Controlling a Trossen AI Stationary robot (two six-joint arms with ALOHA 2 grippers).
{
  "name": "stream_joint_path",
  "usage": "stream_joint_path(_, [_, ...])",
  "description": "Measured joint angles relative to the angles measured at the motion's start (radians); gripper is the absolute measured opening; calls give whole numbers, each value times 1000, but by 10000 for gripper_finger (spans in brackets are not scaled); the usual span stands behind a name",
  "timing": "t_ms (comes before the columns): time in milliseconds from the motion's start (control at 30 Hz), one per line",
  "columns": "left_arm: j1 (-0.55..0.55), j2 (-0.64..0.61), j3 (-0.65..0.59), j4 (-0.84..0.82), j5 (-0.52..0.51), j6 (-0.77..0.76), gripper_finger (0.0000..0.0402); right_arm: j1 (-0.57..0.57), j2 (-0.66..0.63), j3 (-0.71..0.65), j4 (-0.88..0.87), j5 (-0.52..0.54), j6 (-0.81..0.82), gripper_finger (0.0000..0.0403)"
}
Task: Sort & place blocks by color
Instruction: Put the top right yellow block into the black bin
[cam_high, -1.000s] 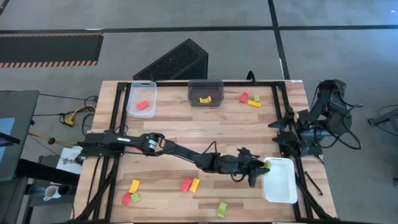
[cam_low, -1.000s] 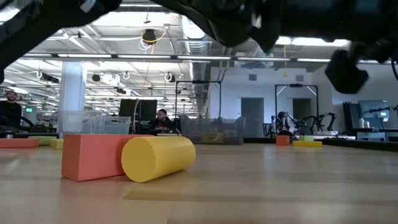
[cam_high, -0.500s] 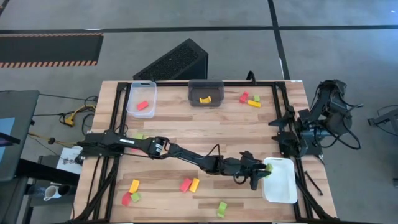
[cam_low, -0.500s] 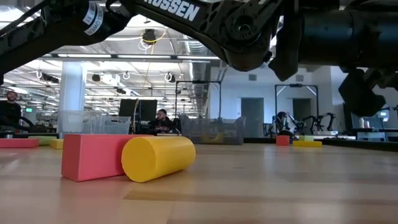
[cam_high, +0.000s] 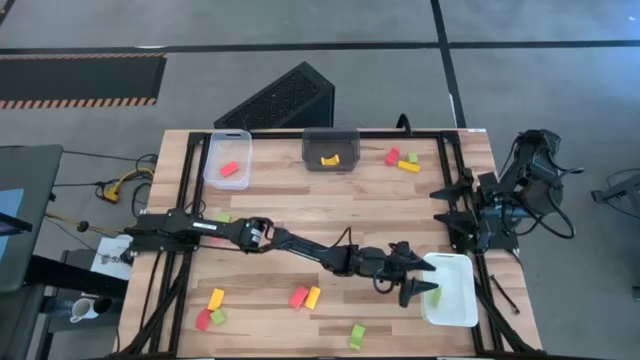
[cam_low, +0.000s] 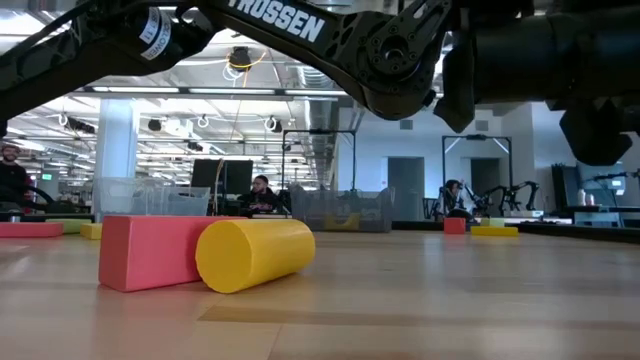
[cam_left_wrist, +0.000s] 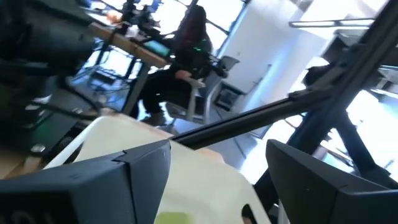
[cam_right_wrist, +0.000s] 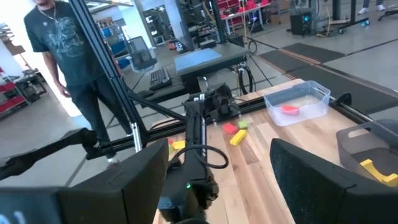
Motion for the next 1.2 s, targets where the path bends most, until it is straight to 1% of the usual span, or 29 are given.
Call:
stream_joint_path(67, [5, -2, 0, 0, 45, 0, 244, 5, 0, 0, 0, -6, 13, 306])
stream_joint_path(167, [15, -10, 0, -63, 103, -33, 244, 11, 0, 0, 0, -30, 20, 306])
stream_joint_path(233, [23, -28, 0, -151, 137, -43, 244, 16, 0, 0, 0, -31, 20, 306])
stream_joint_path(333, [31, -84, 0, -344, 128, -1, 244, 16, 0, 0, 0, -32, 20, 306])
stream_joint_path(467, [28, -182, 1, -607, 54, 92, 244, 15, 0, 0, -15, -33, 19, 306])
stream_joint_path(600, [15, -269, 0, -896, -66, 173, 245, 13, 8, 0, -45, -34, 27, 306])
stream_joint_path(767, [0, -361, 0, -1151, -206, 217, 245, 5, 40, 0, -55, -34, 38, 306])
stream_joint_path(867, [-5, -391, 0, -1310, -266, 197, 245, -1, 61, 0, -56, -34, 38, 306])
stream_joint_path(1033, [-27, -439, 0, -1555, -400, 124, 245, -2, 112, -1, -56, -34, 38, 306])
stream_joint_path(1200, [-73, -470, 0, -1774, -527, 67, 245, -3, 181, -48, -49, -31, 55, 306])
